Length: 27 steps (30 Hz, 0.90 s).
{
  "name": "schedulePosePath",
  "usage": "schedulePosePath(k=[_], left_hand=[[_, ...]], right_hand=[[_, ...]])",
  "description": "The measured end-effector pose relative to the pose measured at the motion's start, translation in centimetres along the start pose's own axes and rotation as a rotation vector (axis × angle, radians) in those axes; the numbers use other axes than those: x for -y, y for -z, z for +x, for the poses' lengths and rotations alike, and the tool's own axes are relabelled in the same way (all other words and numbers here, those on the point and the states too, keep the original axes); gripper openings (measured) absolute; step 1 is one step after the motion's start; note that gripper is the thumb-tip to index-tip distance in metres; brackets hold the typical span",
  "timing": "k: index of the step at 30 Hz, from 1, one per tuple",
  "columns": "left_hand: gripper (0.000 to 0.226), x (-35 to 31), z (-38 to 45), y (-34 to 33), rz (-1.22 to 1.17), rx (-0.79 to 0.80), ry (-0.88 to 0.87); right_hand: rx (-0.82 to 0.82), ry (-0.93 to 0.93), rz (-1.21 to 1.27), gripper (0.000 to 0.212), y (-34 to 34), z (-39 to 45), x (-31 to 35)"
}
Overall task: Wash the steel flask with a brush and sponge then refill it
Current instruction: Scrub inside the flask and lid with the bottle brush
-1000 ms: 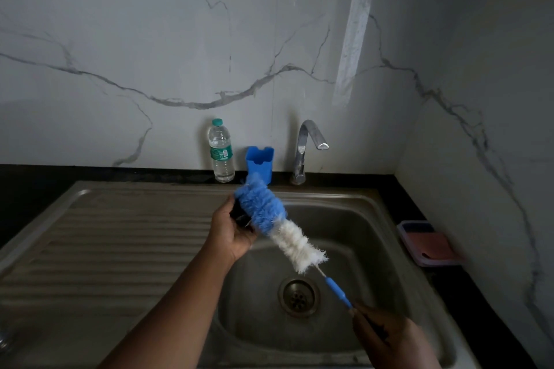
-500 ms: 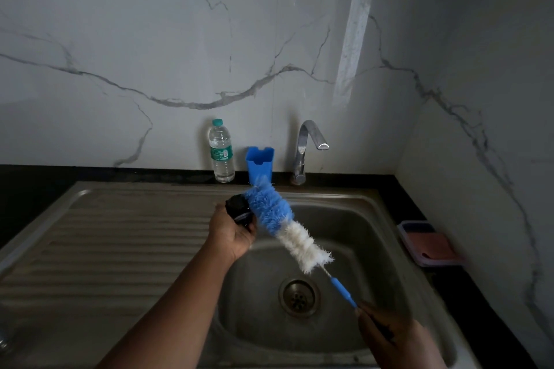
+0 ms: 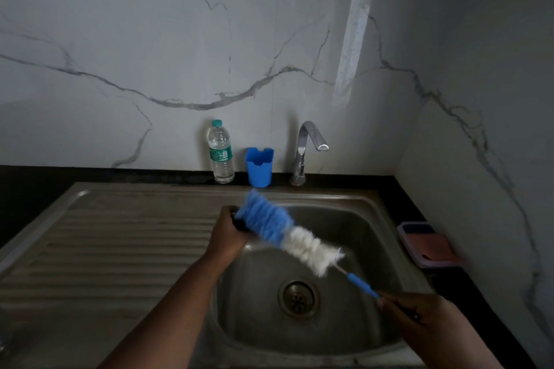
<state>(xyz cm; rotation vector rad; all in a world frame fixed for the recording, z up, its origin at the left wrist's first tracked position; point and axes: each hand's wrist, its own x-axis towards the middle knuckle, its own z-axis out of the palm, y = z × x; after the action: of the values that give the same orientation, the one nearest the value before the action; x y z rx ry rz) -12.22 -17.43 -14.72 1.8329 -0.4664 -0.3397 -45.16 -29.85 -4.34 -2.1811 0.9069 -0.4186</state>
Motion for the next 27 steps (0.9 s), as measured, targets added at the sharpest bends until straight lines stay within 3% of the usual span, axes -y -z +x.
schedulePosePath(k=[3,6,11,13,15,19,23,27], left_hand=[[0.06,-0.1,-0.6,-0.2,0.064,0.006,-0.02],[0.063,-0.1,-0.6,-0.4,0.046,0.003,-0.016],[0.071,0.2,0.5,-0.4,0.001,0.004,-0.015],[0.079,-0.2,0.3,-0.5,-0.005,-0.001,-0.012],[0.079,-0.3,0.2,-0.6,-0.003,-0.007,-0.011],[0.077,-0.8,-0.5,-0.5,-0.027,-0.043,0.016],[0.046,-0.6,-0.5,-0.5,-0.027,-0.076,0.001],[0.073,-0.7,-0.8,-0.6,-0.024,-0.015,0.014]], right_hand=[[-0.032,0.002,-0.012,0.046,-0.7,-0.2,0.2],[-0.026,0.037,-0.113,0.06,-1.2,-0.2,-0.6],[0.046,0.018,-0.034,0.02,-1.3,-0.5,-0.1],[0.061,0.024,-0.042,0.028,-1.4,-0.6,0.1],[0.056,0.015,-0.065,0.049,-1.4,-0.6,0.2],[0.041,0.037,-0.07,0.029,-1.4,-0.5,-0.3],[0.059,0.023,-0.08,0.03,-1.5,-0.7,-0.2],[0.024,0.002,-0.071,0.029,-1.5,-0.2,-0.6]])
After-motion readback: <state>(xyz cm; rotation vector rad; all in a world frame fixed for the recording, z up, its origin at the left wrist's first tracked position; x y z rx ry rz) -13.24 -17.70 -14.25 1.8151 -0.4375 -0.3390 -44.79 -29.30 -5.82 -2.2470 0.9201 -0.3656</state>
